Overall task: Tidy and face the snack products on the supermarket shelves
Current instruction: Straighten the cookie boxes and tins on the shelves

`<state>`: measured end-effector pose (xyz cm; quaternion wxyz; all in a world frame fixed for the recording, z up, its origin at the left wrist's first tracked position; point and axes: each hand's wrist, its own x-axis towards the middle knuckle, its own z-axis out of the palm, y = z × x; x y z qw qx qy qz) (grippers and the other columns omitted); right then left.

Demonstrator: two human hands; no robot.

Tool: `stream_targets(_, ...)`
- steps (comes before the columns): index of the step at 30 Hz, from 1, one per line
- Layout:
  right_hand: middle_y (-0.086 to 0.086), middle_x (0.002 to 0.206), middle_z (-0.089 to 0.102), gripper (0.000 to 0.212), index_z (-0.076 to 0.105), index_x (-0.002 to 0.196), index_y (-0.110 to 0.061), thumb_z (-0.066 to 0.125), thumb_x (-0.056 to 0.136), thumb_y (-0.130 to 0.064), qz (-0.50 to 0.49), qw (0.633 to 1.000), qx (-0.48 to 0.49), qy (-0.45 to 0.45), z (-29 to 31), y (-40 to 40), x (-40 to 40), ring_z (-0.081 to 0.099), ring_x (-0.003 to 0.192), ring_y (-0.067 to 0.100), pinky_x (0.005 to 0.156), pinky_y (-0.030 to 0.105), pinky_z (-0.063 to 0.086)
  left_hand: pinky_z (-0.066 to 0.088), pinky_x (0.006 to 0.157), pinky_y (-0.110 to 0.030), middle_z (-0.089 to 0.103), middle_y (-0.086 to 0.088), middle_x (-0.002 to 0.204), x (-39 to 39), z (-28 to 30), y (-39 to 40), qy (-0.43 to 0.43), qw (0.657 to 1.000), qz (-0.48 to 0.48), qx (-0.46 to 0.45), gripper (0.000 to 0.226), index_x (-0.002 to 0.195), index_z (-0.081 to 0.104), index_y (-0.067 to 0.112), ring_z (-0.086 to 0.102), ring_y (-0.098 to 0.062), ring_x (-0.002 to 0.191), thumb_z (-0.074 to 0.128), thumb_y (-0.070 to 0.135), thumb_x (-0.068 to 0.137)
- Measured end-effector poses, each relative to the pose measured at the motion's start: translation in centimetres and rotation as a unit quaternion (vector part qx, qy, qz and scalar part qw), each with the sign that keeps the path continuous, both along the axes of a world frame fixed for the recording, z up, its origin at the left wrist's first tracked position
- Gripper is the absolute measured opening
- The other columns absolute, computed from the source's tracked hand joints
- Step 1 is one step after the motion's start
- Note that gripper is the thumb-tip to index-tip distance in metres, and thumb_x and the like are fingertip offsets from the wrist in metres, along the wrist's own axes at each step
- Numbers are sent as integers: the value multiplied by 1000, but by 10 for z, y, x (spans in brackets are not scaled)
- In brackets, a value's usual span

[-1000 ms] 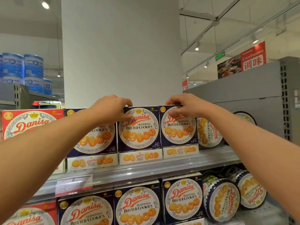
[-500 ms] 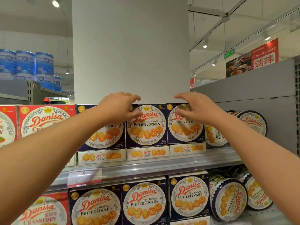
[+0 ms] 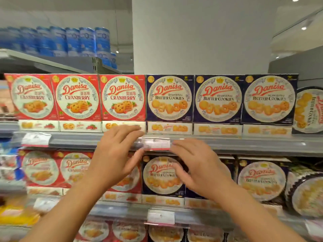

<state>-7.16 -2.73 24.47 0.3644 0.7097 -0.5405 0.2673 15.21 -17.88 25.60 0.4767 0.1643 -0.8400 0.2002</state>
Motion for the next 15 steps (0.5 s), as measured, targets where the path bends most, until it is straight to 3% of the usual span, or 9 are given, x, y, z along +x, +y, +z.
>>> stream_targets(7,9,138,59,47,63,131,-15,66,87,-32,-1,999,33,7,-33,-70,85,55,126,30,110,52,41,40,107,-49,50,-8,146,109,-69,-59,-10,983,154,102,55,140,54,12,48,-34,130,45,45,96)
stream_targets(15,6,143,55,59,52,142,-22,64,85,-37,-86,996,32,-4,-30,-131,172,50,133,29,114,58,35,36,111,-57,42,-14,153,216,-71,-144,32,963,225,142,68,147,45,9,40,-40,137,39,49,92)
